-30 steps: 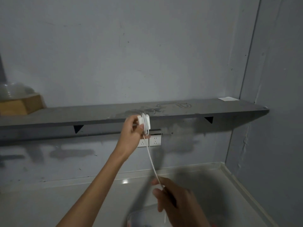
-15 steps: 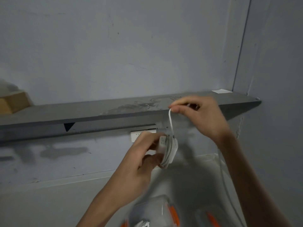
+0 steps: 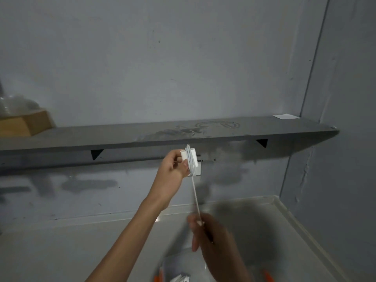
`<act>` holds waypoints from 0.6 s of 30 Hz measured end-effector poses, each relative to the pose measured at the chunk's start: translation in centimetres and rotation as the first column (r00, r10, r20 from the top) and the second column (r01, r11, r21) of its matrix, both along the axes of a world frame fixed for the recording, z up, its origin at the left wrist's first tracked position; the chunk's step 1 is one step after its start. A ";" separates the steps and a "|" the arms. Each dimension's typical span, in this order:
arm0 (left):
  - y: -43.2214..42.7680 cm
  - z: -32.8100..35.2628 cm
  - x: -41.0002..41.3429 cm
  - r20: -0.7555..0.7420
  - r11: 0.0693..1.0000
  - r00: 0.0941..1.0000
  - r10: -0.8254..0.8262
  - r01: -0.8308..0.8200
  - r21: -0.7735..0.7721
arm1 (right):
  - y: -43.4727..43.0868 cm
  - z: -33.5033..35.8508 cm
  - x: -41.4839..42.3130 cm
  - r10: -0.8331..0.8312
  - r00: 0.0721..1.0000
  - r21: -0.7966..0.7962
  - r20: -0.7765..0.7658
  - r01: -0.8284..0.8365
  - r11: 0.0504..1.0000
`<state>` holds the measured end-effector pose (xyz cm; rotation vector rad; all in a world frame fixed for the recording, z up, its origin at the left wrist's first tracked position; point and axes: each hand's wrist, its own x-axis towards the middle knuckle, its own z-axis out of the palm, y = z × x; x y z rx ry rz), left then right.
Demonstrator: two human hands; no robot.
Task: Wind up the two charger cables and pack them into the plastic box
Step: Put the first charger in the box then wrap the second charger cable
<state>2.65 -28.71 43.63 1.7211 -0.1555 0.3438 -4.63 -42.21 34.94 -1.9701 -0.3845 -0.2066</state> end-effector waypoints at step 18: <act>-3.0 -0.1 -7.8 0.303 0.935 0.915 -0.268 0.171 0.310 | -6.9 15.7 5.7 0.096 0.871 0.094 0.482 -0.160 0.983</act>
